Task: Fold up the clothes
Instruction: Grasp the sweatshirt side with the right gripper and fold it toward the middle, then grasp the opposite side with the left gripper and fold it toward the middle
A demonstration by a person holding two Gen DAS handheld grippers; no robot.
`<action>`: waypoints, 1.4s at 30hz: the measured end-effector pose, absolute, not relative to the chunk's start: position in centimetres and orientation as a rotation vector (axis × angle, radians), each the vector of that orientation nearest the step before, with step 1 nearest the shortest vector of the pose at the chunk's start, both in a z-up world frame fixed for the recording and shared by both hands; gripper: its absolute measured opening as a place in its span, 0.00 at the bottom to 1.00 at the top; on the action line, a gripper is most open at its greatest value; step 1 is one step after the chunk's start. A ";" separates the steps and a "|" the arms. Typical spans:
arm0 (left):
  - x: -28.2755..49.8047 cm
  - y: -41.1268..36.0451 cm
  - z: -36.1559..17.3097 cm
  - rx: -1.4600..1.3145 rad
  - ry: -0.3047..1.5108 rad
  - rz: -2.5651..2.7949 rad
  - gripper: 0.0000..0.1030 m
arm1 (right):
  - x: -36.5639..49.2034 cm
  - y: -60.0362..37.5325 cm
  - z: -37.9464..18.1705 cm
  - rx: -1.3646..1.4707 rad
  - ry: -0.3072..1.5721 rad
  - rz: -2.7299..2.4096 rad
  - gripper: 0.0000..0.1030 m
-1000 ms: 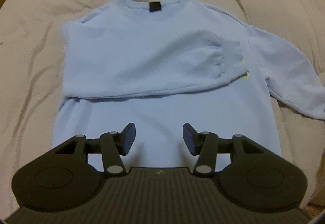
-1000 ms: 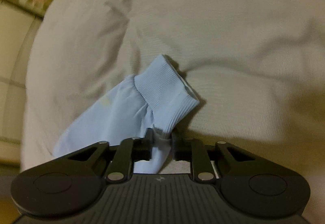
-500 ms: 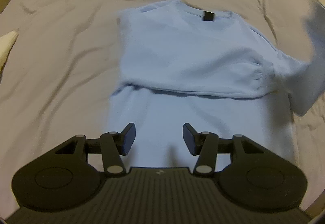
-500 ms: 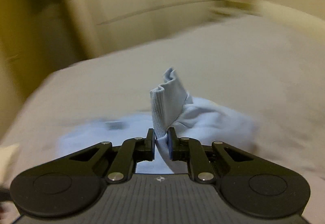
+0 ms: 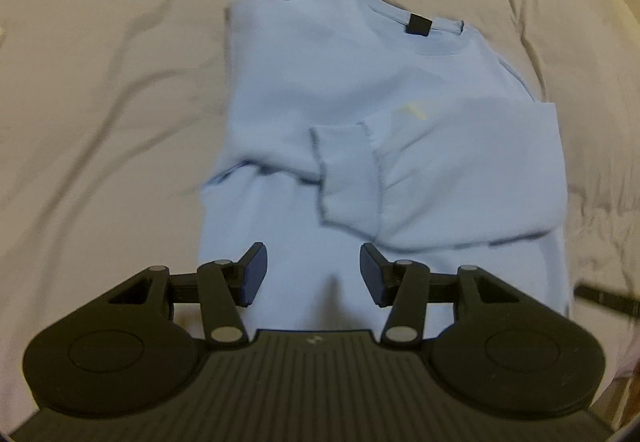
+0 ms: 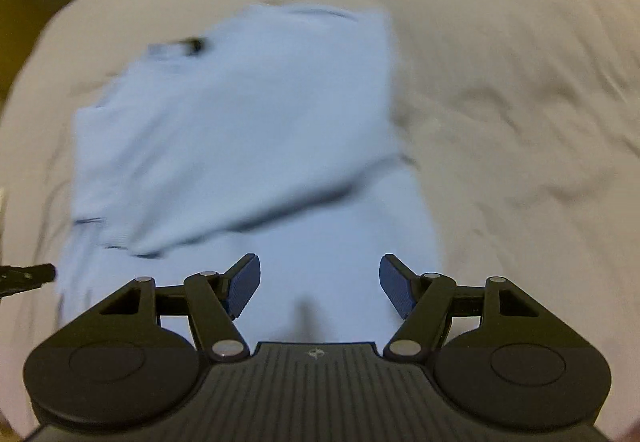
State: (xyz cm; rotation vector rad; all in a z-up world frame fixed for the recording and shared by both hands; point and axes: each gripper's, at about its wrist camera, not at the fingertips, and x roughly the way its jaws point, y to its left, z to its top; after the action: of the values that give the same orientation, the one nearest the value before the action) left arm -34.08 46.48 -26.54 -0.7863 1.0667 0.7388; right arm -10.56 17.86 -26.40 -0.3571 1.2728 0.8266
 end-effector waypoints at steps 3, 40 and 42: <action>-32.0 47.5 -28.1 -0.803 1.066 0.723 0.45 | -10.1 15.3 -26.4 -0.355 1.294 0.753 0.67; -29.8 55.5 -29.0 -0.381 1.053 0.772 0.00 | -6.7 18.5 -29.7 -0.388 1.280 0.666 0.71; -29.9 55.8 -29.1 -0.412 1.044 0.781 0.00 | -6.2 18.5 -28.7 -0.319 1.211 0.700 0.60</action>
State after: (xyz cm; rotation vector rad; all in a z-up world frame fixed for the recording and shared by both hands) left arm -29.90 55.81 -29.08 -0.4118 1.0444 0.7812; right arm -6.21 18.46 -28.67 -0.3186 1.2110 0.6999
